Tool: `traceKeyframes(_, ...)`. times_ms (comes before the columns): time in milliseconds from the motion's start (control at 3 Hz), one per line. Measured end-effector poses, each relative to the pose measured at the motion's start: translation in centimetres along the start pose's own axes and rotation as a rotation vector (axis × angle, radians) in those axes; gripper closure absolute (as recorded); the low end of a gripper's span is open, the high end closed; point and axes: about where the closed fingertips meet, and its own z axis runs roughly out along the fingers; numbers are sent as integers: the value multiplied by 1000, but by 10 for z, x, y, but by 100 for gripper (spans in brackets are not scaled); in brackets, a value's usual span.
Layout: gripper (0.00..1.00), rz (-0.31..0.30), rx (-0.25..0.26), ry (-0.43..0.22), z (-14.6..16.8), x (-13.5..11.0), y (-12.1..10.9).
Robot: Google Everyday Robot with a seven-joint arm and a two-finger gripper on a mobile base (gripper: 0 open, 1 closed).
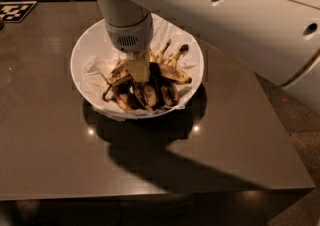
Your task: Pick banana from white bowl
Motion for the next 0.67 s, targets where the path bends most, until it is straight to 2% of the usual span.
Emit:
traceKeyframes(333,100,-20,46,-63,-15,-4,4)
traceKeyframes(667,100,-60,86,-124,-42,1,19)
